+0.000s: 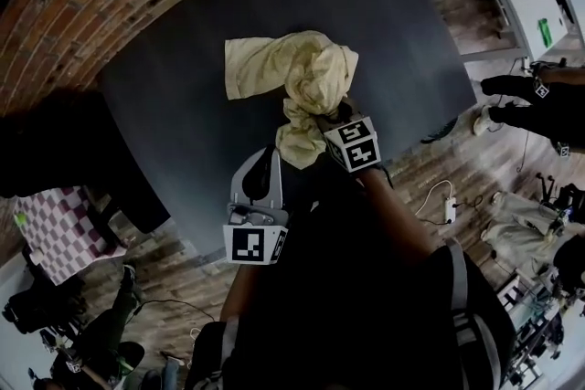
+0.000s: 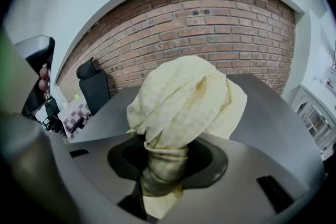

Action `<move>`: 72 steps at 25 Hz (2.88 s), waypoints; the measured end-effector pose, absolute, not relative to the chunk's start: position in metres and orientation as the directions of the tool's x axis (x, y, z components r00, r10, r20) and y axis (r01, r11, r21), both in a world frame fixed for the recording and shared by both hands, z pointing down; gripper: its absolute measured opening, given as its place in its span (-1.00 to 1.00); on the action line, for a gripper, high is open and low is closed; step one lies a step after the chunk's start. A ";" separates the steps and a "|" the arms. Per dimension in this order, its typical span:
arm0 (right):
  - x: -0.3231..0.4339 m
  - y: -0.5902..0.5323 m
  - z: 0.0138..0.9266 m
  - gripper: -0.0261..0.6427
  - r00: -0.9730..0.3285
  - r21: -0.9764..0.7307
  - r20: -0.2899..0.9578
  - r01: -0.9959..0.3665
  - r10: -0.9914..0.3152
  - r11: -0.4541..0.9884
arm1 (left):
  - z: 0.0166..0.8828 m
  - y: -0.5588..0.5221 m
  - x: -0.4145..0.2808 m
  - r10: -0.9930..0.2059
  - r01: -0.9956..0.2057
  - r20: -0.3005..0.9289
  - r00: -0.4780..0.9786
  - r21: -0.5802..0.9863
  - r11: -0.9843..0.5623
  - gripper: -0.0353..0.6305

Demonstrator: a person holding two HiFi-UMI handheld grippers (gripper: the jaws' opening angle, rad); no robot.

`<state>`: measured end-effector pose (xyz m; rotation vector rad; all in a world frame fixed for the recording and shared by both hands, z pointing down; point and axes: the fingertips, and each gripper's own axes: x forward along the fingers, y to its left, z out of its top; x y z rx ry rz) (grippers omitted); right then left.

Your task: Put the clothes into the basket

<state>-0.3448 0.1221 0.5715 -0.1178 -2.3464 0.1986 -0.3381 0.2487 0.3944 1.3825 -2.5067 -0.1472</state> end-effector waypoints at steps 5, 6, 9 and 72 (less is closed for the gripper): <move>-0.317 0.138 0.534 -0.44 -0.746 -0.165 0.655 0.014 0.120 0.986 | 0.391 0.264 -0.327 -0.869 -0.841 0.173 -0.464 0.221 0.493 -0.88; -0.310 0.141 0.527 -0.44 -0.753 -0.158 0.649 0.011 0.112 0.987 | 0.390 0.266 -0.324 -0.874 -0.845 0.170 -0.456 0.227 0.485 -0.88; -0.294 0.143 0.507 -0.45 -0.779 -0.138 0.622 -0.011 0.078 0.990 | 0.391 0.265 -0.315 -0.897 -0.867 0.160 -0.411 0.237 0.439 -0.88; 0.206 -0.053 0.428 -0.44 -0.748 -0.116 0.463 -0.584 -0.476 0.804 | 0.369 -0.010 0.108 -0.958 -0.959 0.136 0.252 0.167 -0.229 -0.88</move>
